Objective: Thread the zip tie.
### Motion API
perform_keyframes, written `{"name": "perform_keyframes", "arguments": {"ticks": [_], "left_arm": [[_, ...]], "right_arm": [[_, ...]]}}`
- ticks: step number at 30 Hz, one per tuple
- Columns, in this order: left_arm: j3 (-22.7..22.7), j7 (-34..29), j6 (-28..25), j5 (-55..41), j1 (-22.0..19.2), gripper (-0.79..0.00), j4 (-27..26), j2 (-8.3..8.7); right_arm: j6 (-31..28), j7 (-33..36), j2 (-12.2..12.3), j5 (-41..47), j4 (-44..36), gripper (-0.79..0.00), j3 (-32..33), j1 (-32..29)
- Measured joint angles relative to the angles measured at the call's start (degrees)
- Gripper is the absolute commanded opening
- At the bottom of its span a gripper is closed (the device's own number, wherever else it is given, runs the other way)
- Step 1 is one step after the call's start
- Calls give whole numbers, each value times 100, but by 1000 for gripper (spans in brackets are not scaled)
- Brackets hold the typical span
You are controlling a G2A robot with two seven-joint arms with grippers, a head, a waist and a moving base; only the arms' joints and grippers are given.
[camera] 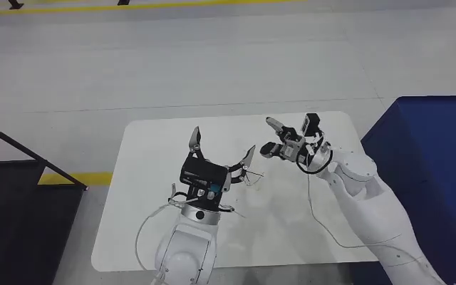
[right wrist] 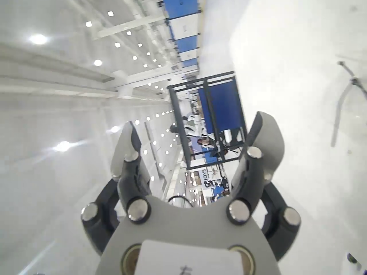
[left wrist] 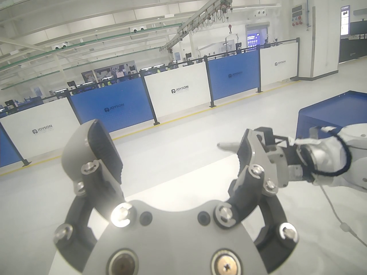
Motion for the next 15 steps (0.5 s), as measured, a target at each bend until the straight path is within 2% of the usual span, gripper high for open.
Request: {"name": "perform_keyframes", "arguments": {"ticks": [6, 8, 11, 15], "left_arm": [[0, 0, 0, 0, 0, 0, 0, 0], [0, 0, 0, 0, 0, 0, 0, 0], [0, 0, 0, 0, 0, 0, 0, 0], [0, 0, 0, 0, 0, 0, 0, 0]], "right_arm": [[-2132, -177, 105, -714, -971, 0, 1109, -1059], [-2554, -190, 125, -949, -1183, 0, 1385, -1403], [-2603, -226, 137, -1109, -1307, 0, 1574, -1716], [-2548, -230, 137, -1103, -1318, 0, 1578, -1742]]}}
